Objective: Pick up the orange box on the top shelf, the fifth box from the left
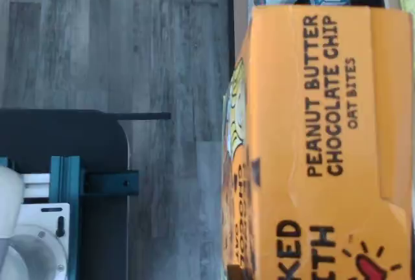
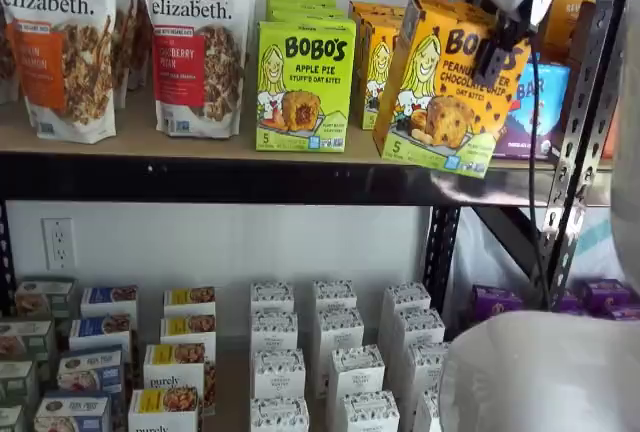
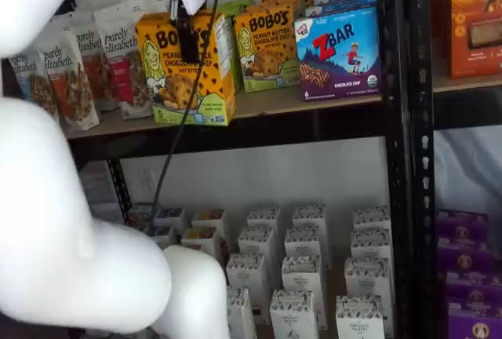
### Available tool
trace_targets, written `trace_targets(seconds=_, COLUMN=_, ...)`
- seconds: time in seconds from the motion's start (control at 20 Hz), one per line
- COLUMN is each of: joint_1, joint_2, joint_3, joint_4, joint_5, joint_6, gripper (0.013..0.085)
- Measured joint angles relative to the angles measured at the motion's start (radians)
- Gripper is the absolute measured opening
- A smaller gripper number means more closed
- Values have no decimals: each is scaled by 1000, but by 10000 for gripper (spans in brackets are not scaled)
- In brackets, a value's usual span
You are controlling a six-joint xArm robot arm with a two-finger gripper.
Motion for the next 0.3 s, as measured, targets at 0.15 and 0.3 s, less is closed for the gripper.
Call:
trace_targets(seconds=0.15, joint_1=-12, joint_2=-21, joint_3=13, joint_4=8, joint_5=15, joint_6=-6, gripper=370)
trace_targets(seconds=0.3, joint_1=-28, joint_2=-34, joint_3=18, joint_4=21, joint_5=36, joint_6=-13, gripper=370)
